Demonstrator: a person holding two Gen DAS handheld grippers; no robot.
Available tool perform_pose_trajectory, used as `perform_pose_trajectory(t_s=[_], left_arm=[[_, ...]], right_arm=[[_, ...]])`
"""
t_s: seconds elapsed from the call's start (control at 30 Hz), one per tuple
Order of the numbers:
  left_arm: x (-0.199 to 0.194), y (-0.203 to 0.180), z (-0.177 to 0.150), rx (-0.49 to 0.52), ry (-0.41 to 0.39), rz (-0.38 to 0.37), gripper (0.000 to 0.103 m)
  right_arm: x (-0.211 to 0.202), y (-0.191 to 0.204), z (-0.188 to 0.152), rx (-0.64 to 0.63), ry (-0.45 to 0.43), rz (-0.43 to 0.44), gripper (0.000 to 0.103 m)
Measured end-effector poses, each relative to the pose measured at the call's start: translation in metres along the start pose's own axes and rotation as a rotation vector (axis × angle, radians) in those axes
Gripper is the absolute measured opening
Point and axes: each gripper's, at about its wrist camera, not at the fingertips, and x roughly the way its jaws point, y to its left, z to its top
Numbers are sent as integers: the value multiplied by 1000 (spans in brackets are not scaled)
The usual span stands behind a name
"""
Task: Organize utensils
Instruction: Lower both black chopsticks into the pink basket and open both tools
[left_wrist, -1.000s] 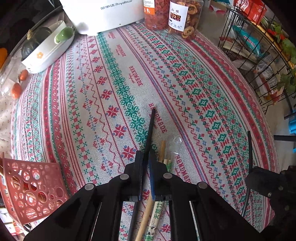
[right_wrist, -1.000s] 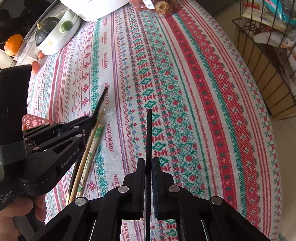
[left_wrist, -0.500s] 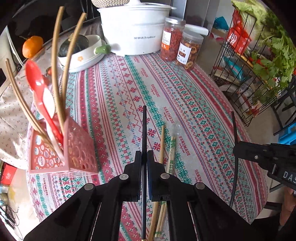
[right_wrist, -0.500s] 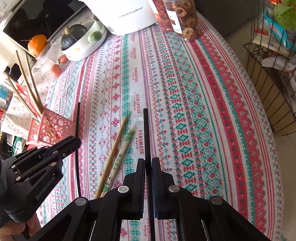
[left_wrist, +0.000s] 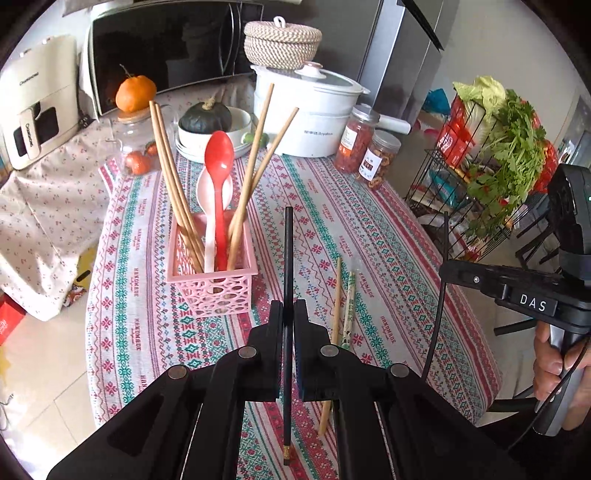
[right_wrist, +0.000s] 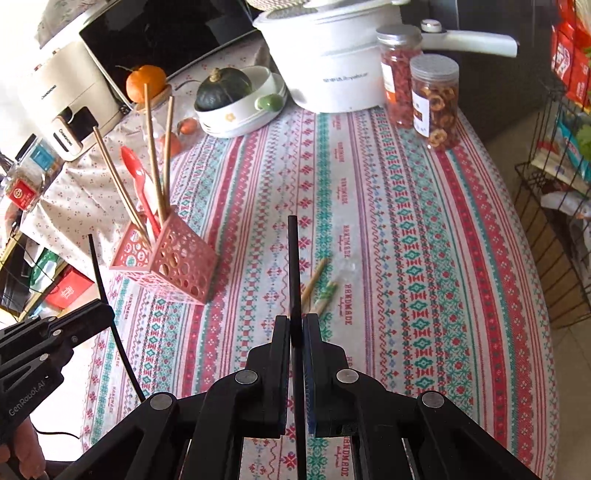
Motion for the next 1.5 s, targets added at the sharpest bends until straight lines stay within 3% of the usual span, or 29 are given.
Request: perform_pose_trajectory(t_s=[0.23, 0.43, 0.57, 0.87, 1.2, 1.5], left_arm=[[-47, 11, 6, -30, -133, 2, 5], [-90, 27, 17, -73, -318, 60, 5], [-114, 39, 26, -120, -427, 58, 5], [-128, 53, 38, -163, -595, 106, 5], [-89, 54, 53, -140, -554, 157, 5], [-43, 64, 63, -134, -427, 178, 5]], right_arm=[[-25, 28, 12, -50, -115, 26, 5], [-41, 48, 29, -85, -207, 30, 5], [-50, 55, 42, -76, -255, 49, 4], [-78, 67, 62, -55, -358, 119, 5], [-84, 92, 76, -67, -441, 223, 5], [-34, 101, 85, -80, -362, 202, 5]])
